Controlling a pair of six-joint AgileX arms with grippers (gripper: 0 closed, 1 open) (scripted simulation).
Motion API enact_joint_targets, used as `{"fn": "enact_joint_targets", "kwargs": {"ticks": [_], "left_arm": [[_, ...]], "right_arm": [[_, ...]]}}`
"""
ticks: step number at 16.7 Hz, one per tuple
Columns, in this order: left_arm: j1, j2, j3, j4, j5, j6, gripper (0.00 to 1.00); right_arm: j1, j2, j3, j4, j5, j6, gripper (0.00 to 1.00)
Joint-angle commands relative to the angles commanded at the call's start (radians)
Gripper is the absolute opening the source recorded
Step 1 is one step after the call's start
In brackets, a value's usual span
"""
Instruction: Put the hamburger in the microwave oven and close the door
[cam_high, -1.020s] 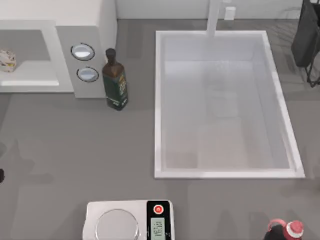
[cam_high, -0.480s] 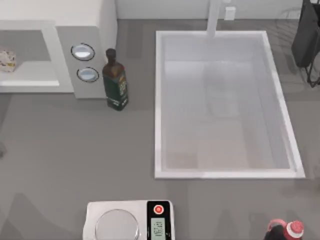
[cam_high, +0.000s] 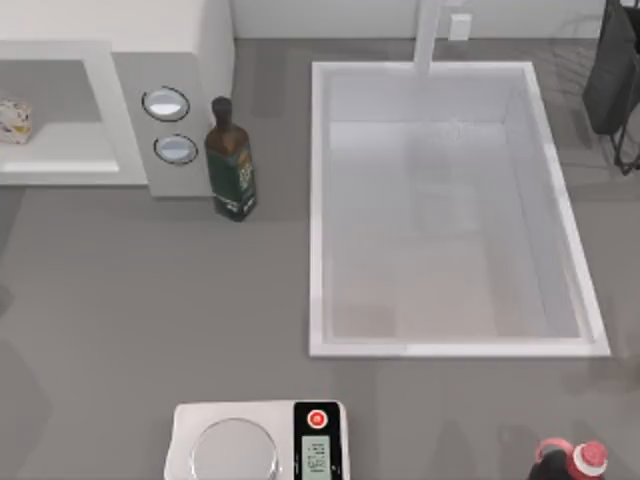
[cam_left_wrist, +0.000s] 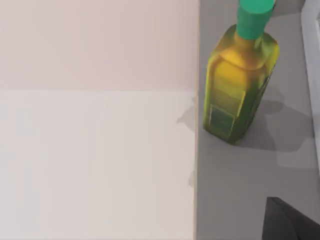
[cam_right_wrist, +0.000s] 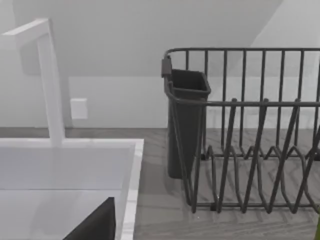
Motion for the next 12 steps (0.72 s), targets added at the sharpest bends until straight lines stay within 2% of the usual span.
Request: {"fn": "enact_joint_targets", "kwargs": {"ticks": [5,12], "left_arm": [[0.046,0.191,0.214,-0.157,0.062,0.098,0.0],[0.041,0.204,0.213,-0.148,0.066,0.104,0.0]], "right_arm": [[0.0,0.0,0.0,0.0,0.0,0.0,1.0],[0.0,0.0,0.0,0.0,0.0,0.0,1.0]]}}
